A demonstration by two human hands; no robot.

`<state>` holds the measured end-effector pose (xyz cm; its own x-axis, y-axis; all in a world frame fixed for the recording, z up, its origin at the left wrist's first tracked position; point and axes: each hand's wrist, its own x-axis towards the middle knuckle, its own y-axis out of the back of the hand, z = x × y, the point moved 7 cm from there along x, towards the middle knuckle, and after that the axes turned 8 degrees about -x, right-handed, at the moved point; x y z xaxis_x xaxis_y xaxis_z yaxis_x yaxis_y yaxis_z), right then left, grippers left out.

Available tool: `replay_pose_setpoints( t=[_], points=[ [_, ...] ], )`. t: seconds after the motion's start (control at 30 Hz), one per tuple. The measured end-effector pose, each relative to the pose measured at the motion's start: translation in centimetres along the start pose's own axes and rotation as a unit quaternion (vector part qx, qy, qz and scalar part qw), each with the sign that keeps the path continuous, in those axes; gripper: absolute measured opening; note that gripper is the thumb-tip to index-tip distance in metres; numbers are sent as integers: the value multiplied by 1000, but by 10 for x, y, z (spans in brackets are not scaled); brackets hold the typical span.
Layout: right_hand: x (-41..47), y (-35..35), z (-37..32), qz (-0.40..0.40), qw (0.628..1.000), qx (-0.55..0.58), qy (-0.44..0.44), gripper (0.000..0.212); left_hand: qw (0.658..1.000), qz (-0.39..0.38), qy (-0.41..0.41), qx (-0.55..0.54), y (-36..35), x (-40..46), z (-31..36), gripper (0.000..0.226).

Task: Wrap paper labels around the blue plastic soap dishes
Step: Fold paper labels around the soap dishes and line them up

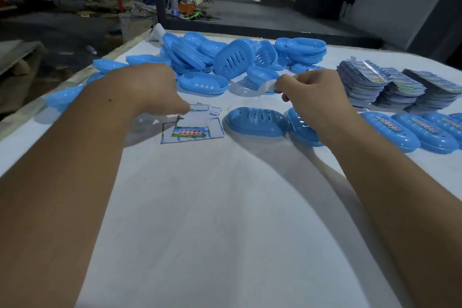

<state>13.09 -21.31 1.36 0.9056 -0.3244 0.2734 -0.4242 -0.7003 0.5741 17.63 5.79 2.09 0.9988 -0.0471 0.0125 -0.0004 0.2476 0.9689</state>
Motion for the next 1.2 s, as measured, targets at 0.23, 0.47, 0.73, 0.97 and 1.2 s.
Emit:
replay_pose_setpoints(
  t=[0.23,0.47,0.73,0.97,1.2],
  points=[
    [-9,-7,-17,16,993,-64,101,29,922,58,-59,-379,-5,-9,50,23],
    [-12,-7,-23,30,990,-66,124,22,900,12,-92,-427,-18,-13,65,21],
    [-16,-9,-27,21,989,-67,132,20,886,-11,-123,-447,-23,-16,70,24],
    [-17,-10,-28,8,988,-69,136,20,883,-13,-153,-444,-26,-17,74,16],
    [-17,-12,-29,-3,986,-66,155,21,872,-29,-152,-465,-29,-14,74,17]
  ],
)
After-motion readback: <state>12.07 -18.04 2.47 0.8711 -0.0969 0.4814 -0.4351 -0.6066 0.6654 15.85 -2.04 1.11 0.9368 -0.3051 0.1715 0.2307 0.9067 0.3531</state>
